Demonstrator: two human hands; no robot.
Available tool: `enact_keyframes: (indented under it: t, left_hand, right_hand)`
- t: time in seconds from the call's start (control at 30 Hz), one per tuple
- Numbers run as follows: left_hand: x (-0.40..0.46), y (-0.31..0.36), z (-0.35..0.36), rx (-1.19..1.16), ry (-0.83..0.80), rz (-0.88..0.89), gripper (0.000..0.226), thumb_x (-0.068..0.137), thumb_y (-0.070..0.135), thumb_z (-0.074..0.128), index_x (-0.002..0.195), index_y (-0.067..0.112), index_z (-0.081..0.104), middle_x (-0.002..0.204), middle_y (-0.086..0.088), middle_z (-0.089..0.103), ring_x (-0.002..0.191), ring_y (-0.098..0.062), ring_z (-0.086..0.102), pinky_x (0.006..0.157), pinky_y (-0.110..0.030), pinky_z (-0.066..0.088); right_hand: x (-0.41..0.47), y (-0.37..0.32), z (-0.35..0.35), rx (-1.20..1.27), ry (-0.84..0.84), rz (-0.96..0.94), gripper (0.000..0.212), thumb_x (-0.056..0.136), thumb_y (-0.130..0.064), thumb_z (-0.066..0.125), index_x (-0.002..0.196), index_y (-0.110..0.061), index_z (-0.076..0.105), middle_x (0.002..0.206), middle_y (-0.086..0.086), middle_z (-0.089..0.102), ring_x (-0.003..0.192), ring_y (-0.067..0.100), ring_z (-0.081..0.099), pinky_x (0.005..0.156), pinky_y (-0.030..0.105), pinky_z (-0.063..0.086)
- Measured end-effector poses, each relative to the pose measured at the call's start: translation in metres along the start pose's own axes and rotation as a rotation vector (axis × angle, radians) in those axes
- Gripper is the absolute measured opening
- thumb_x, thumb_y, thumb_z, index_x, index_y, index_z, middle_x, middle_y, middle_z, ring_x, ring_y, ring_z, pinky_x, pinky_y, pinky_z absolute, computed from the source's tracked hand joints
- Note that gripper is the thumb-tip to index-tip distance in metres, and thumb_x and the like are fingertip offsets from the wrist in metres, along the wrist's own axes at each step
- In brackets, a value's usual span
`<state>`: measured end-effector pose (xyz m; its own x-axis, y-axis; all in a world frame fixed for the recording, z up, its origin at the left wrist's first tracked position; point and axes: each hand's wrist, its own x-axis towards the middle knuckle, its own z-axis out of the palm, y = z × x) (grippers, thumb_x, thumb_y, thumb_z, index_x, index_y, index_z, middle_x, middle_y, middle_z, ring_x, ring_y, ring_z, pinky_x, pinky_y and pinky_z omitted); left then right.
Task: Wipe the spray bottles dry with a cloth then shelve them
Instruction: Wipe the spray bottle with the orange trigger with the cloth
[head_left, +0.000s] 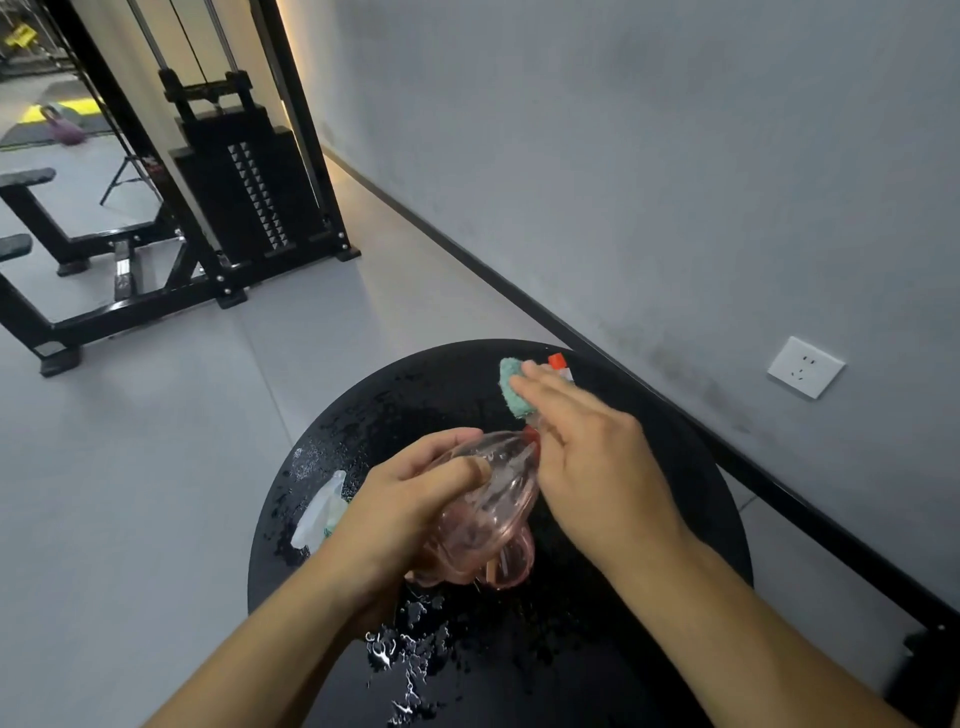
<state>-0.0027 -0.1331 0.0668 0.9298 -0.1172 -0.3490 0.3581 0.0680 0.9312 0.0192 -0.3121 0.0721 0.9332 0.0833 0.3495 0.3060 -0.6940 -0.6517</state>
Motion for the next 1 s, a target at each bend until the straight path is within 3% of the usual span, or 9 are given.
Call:
enact_keyframes:
  t: [0.1, 0.27, 0.4, 0.53, 0.67, 0.77, 0.87, 1.0]
  left_hand:
    - [0.0, 0.0, 0.0, -0.017, -0.02, 0.011, 0.044, 0.077, 0.024, 0.079, 0.12, 0.025, 0.077, 0.113, -0.011, 0.08, 0.084, -0.027, 0.077, 0.054, -0.03, 0.056]
    - [0.001, -0.002, 0.0, -0.009, -0.01, 0.026, 0.032, 0.09, 0.015, 0.077, 0.121, 0.024, 0.076, 0.112, -0.011, 0.08, 0.083, -0.027, 0.078, 0.053, -0.029, 0.056]
    - [0.002, -0.003, -0.001, -0.055, 0.033, 0.057, 0.044, 0.075, 0.024, 0.079, 0.118, 0.025, 0.079, 0.113, -0.011, 0.08, 0.086, -0.028, 0.077, 0.062, -0.033, 0.058]
    - [0.001, -0.001, 0.0, -0.077, 0.058, 0.08, 0.031, 0.092, 0.012, 0.073, 0.12, 0.023, 0.077, 0.109, -0.011, 0.08, 0.08, -0.026, 0.078, 0.058, -0.032, 0.059]
    - [0.002, 0.002, -0.003, -0.123, 0.094, 0.108, 0.031, 0.096, 0.013, 0.068, 0.124, 0.023, 0.075, 0.109, -0.011, 0.08, 0.085, -0.027, 0.079, 0.06, -0.036, 0.06]
    - [0.003, 0.001, -0.002, -0.173, 0.067, 0.087, 0.043, 0.087, 0.014, 0.082, 0.128, 0.023, 0.074, 0.114, -0.012, 0.079, 0.087, -0.029, 0.079, 0.06, -0.037, 0.06]
    - [0.007, 0.001, -0.003, -0.176, 0.055, 0.088, 0.056, 0.073, 0.022, 0.083, 0.127, 0.01, 0.072, 0.118, -0.022, 0.077, 0.088, -0.028, 0.077, 0.064, -0.034, 0.061]
    - [0.009, 0.006, -0.004, -0.238, 0.106, 0.136, 0.058, 0.07, 0.018, 0.09, 0.12, 0.002, 0.066, 0.11, -0.02, 0.075, 0.08, -0.024, 0.075, 0.057, -0.028, 0.058]
  right_hand:
    - [0.005, 0.006, -0.007, 0.003, 0.081, 0.057, 0.052, 0.098, 0.0, 0.053, 0.144, -0.024, 0.052, 0.15, -0.011, 0.048, 0.139, 0.001, 0.04, 0.111, 0.028, 0.042]
    - [-0.001, 0.0, -0.002, -0.006, 0.003, 0.007, 0.051, 0.098, 0.001, 0.052, 0.143, -0.024, 0.054, 0.149, -0.012, 0.049, 0.139, 0.0, 0.041, 0.114, 0.026, 0.039]
    - [0.007, 0.012, -0.015, 0.004, 0.129, 0.099, 0.048, 0.099, -0.002, 0.052, 0.142, -0.024, 0.056, 0.147, -0.011, 0.052, 0.136, 0.002, 0.045, 0.11, 0.029, 0.045]
    - [0.001, 0.011, -0.012, -0.008, 0.047, 0.099, 0.049, 0.098, -0.002, 0.055, 0.142, -0.024, 0.056, 0.146, -0.01, 0.053, 0.133, 0.006, 0.05, 0.106, 0.033, 0.05]
    - [0.0, 0.016, -0.014, -0.044, 0.012, 0.139, 0.047, 0.097, -0.004, 0.057, 0.14, -0.024, 0.058, 0.144, -0.01, 0.055, 0.13, 0.009, 0.054, 0.105, 0.035, 0.05]
    - [-0.003, 0.018, -0.02, -0.028, 0.05, 0.132, 0.044, 0.099, -0.006, 0.056, 0.138, -0.025, 0.06, 0.142, -0.012, 0.057, 0.127, 0.003, 0.053, 0.103, 0.015, 0.045]
    - [-0.003, 0.02, -0.027, -0.001, 0.091, 0.149, 0.042, 0.099, -0.005, 0.055, 0.136, -0.024, 0.062, 0.138, -0.013, 0.059, 0.119, -0.006, 0.05, 0.086, -0.009, 0.03]
    - [-0.01, 0.027, -0.035, 0.032, 0.11, 0.181, 0.04, 0.099, -0.004, 0.056, 0.133, -0.023, 0.064, 0.135, -0.011, 0.061, 0.111, -0.008, 0.049, 0.079, -0.013, 0.027]
